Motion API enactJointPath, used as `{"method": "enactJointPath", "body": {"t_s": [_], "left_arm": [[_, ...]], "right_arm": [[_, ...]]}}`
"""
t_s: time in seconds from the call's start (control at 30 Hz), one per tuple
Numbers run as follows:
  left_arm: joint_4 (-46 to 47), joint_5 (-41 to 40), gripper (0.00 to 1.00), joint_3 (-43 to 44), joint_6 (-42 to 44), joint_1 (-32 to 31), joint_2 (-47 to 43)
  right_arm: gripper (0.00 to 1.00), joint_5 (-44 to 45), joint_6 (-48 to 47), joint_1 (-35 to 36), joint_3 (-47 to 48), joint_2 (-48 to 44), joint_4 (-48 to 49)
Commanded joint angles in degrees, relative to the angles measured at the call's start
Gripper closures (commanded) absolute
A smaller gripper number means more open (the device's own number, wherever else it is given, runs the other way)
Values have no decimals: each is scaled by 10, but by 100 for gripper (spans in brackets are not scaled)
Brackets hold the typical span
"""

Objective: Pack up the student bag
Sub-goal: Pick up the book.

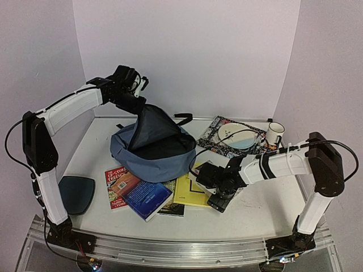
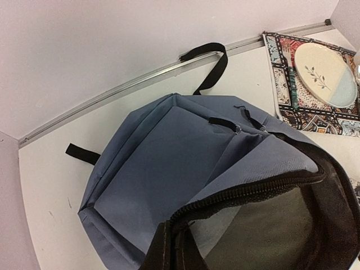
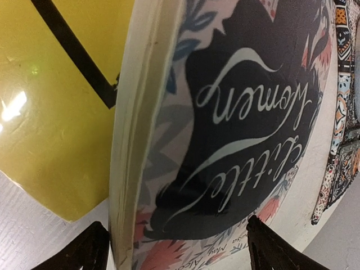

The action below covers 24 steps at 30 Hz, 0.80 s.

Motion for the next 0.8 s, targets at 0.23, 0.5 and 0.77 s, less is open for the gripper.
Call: {"method": "enactJointPath", "body": {"t_s": [0.23,0.5,0.77], "left_arm": [[26,41,100,-11,-25,3,-52],[27,62,100,-12,-30,3,-56],[27,75,100,-3,-37,3,-64]], "right_arm": [[21,76,11,27,40,80,-31],[59,146,28,30,46,68,-34],[98,175,7,36,63,-5,-48]]}}
